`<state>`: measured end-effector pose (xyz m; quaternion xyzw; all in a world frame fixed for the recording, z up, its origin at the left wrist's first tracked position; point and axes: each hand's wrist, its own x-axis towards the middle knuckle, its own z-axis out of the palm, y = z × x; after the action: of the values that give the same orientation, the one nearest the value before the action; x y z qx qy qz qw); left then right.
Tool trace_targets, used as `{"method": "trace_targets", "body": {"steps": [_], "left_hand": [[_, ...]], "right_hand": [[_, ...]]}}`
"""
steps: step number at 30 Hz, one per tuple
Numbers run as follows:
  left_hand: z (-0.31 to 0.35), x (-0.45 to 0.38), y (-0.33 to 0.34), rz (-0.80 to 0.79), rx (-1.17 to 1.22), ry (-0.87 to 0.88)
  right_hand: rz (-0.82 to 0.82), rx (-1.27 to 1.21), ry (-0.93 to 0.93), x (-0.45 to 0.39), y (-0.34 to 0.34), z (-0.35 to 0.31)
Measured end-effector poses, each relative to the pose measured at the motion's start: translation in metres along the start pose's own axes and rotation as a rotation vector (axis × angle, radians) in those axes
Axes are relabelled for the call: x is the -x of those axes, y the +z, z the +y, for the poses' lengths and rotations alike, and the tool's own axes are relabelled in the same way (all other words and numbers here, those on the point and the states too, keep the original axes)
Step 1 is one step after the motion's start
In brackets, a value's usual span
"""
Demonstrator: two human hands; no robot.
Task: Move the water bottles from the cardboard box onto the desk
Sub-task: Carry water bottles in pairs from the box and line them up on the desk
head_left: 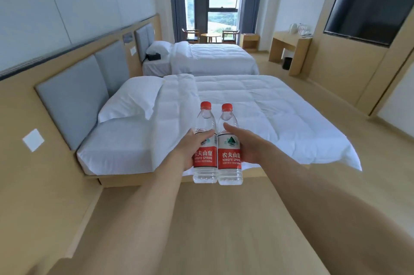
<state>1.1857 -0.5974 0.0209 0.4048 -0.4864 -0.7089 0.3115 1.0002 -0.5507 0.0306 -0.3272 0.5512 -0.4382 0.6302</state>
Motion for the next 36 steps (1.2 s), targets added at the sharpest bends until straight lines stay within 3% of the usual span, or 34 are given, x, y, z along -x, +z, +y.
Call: {"method": "trace_targets", "body": {"steps": [13, 24, 31, 36], "left_hand": [[-0.027, -0.118, 0.293, -0.483, -0.124, -0.044], [-0.072, -0.202, 0.498, -0.878, -0.220, -0.116], [-0.089, -0.289, 0.622, -1.073, -0.236, -0.213], [-0.081, -0.352, 0.704, -1.209, -0.266, -0.270]], "right_hand": [[0.375, -0.173, -0.085, 0.112, -0.286, -0.011], [0.725, -0.268, -0.123, 0.190, -0.456, 0.000], [0.948, -0.350, -0.131, 0.190, -0.566, -0.014], [1.010, -0.368, -0.154, 0.184, -0.636, -0.038]]}}
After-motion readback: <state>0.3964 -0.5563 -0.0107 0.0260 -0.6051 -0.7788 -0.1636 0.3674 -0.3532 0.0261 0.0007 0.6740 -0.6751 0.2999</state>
